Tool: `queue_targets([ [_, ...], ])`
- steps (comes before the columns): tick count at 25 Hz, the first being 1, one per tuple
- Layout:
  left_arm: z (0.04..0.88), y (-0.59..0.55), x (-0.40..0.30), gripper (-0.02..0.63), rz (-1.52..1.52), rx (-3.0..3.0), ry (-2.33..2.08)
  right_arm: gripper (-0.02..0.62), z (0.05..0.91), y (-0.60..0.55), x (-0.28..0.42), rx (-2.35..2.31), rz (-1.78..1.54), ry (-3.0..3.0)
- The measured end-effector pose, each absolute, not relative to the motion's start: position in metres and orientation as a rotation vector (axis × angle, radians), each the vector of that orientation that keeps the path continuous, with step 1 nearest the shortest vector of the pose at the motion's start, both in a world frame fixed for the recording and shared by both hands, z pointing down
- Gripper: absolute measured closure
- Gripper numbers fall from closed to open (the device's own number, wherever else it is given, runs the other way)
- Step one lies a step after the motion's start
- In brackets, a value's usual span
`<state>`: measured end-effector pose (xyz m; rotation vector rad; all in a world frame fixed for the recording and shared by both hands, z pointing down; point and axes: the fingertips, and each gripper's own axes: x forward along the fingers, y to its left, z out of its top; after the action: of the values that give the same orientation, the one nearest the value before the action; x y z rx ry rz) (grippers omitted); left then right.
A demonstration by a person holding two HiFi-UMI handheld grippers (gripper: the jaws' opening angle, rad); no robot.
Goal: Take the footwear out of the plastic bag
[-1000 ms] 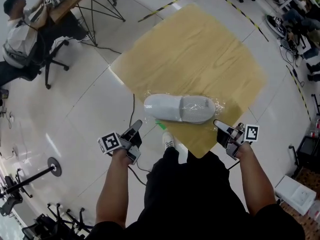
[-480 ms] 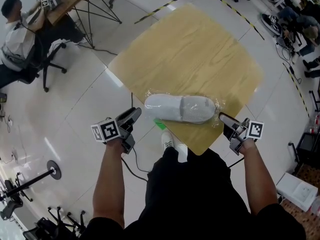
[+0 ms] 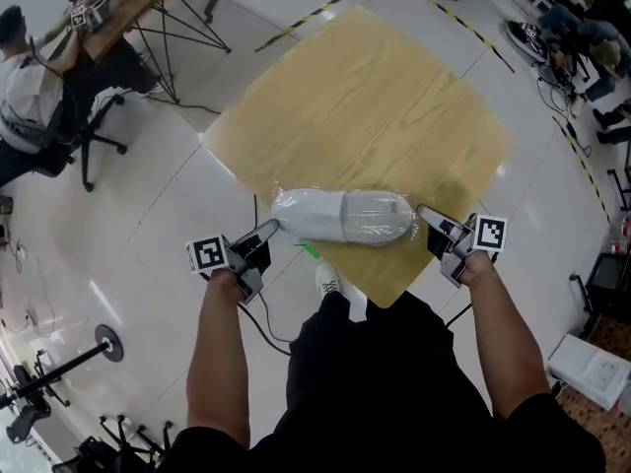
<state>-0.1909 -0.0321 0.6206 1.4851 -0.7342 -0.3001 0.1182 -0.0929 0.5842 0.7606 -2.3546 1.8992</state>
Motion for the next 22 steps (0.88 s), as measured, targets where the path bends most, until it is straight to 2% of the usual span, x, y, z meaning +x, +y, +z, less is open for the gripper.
queue_targets([
  [10, 0.613, -0.016, -0.190, 0.567, -0.254, 1.527, -0.683, 0.594, 0.565, -0.091, 0.112, 0.580, 2.089, -2.445],
  [12, 0.615, -0.009, -0.193, 0.547, -0.270, 1.472, -0.682, 0.592, 0.565, -0.092, 0.110, 0.547, 2.143, -2.444],
  [13, 0.615, -0.007, -0.198, 0.511, -0.285, 1.455, -0.699, 0.592, 0.565, -0.092, 0.110, 0.534, 2.172, -2.444],
  [14, 0.615, -0.007, -0.203, 0.481, -0.296, 1.451, -0.724, 0.580, 0.564, -0.091, 0.111, 0.525, 2.187, -2.443],
  [17, 0.610, -0.011, -0.219, 0.460, -0.275, 1.498, -0.814, 0.428, 0.565, -0.084, 0.113, 0.516, 2.141, -2.418],
  [19, 0.600, -0.023, -0.223, 0.442, -0.194, 1.605, -0.895, 0.420, 0.566, -0.079, 0.113, 0.513, 2.071, -2.397],
  [22, 0.581, -0.053, -0.233, 0.449, -0.019, 1.747, -1.090, 0.436, 0.569, -0.081, 0.109, 0.541, 1.976, -2.393],
])
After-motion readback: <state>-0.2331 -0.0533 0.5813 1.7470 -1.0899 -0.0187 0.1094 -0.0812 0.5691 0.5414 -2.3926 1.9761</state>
